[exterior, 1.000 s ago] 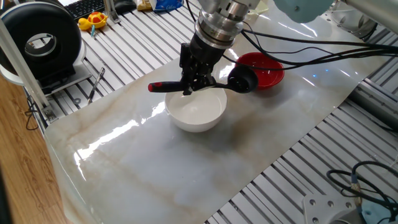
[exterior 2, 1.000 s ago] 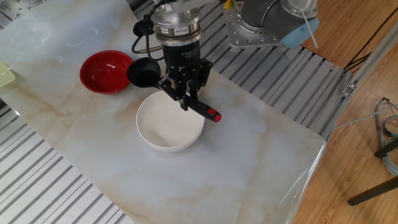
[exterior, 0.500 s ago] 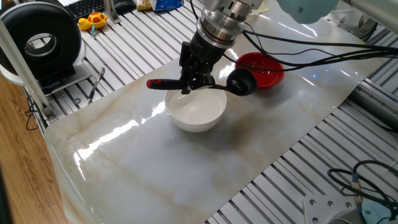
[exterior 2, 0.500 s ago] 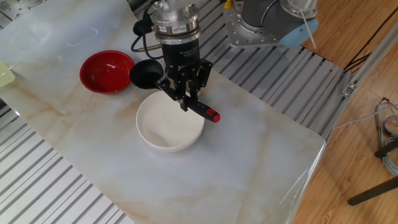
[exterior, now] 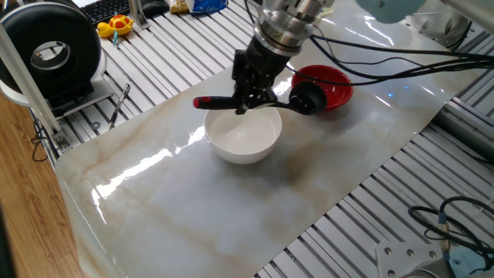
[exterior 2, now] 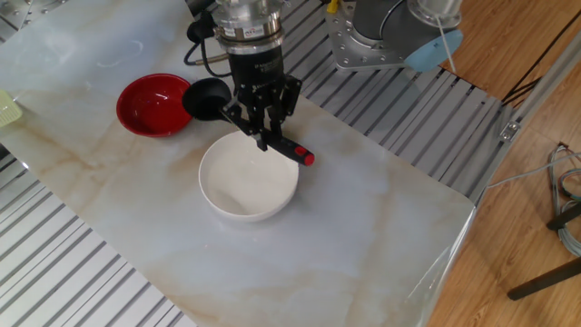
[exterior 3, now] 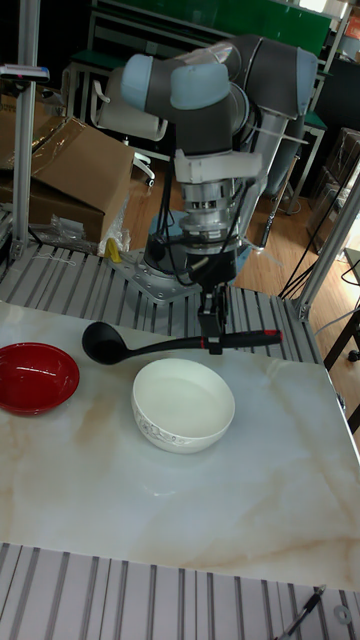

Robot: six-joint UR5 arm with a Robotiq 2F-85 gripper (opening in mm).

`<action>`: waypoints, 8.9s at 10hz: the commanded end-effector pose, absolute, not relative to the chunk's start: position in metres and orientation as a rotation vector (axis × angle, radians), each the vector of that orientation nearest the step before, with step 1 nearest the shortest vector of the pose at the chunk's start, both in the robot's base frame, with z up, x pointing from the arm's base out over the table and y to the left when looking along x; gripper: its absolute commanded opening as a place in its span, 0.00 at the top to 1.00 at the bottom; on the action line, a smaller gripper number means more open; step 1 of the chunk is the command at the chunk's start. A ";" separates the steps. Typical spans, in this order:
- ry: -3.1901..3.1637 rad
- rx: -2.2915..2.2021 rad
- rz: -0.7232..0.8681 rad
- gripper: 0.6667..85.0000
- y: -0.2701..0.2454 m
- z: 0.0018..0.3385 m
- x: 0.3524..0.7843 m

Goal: Scoop water with a large spoon from one bowl to another

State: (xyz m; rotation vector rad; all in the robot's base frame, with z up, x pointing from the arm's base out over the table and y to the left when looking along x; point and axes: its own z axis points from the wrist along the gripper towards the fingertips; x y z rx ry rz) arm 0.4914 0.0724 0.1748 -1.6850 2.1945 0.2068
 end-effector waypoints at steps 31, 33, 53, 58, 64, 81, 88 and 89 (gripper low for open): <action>2.181 -1.614 0.102 0.99 0.024 0.194 0.489; 2.170 -1.649 0.124 0.99 0.016 0.197 0.495; 2.115 -1.707 0.113 0.99 -0.015 0.168 0.536; 2.186 -1.706 0.104 0.99 -0.025 0.163 0.527; 2.125 -1.697 0.110 0.99 -0.029 0.123 0.542; 2.163 -1.641 0.152 0.99 -0.031 0.107 0.532; 2.148 -1.656 0.126 0.99 -0.041 0.094 0.529; 2.153 -1.664 0.115 0.99 -0.043 0.093 0.528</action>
